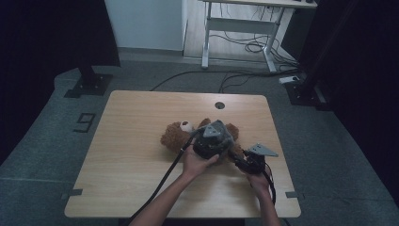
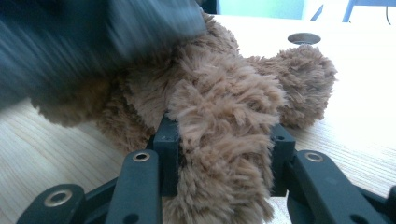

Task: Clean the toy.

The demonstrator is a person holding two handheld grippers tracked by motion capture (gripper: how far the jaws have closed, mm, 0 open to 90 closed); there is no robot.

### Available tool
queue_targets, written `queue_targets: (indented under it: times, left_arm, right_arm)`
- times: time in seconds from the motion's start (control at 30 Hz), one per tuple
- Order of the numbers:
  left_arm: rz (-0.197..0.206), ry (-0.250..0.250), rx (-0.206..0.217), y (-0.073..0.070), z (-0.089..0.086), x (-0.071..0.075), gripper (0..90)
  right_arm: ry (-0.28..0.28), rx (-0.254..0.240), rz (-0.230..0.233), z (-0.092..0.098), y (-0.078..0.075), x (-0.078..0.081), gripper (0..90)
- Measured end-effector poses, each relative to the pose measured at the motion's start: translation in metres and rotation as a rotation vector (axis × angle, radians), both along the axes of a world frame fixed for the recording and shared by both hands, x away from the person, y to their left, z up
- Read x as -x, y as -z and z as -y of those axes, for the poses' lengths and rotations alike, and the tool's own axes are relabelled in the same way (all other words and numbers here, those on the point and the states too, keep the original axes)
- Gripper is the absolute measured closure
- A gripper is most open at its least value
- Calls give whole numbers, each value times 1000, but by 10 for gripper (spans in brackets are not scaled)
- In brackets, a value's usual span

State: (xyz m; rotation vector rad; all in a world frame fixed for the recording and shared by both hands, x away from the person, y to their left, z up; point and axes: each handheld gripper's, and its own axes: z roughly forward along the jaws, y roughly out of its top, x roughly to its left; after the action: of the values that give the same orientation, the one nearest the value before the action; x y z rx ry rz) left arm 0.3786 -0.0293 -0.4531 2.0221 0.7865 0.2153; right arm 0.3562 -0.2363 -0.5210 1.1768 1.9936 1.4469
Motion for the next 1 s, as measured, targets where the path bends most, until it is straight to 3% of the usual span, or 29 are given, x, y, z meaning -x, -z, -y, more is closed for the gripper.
queue_targets:
  times: [0.07,0.17,0.3,0.43,0.77,1.0]
  left_arm:
    - [-16,-8,-22,11,2,-1,764]
    - [-32,-14,14,22,-5,-1,767]
    - [-9,-17,10,26,-12,5,773]
    - [-12,-20,15,30,-22,10,775]
    - [-52,-37,33,49,-48,20,775]
    - [-55,-50,46,52,-63,25,774]
  right_arm:
    - [0,0,-1,0,0,0,592]
    - [-4,10,-8,0,0,0,592]
    - [-6,7,-9,0,0,0,593]
    - [-11,-6,-11,2,1,0,593]
    - [-18,-10,-12,3,1,0,593]
    - [-24,-13,-12,4,1,-1,593]
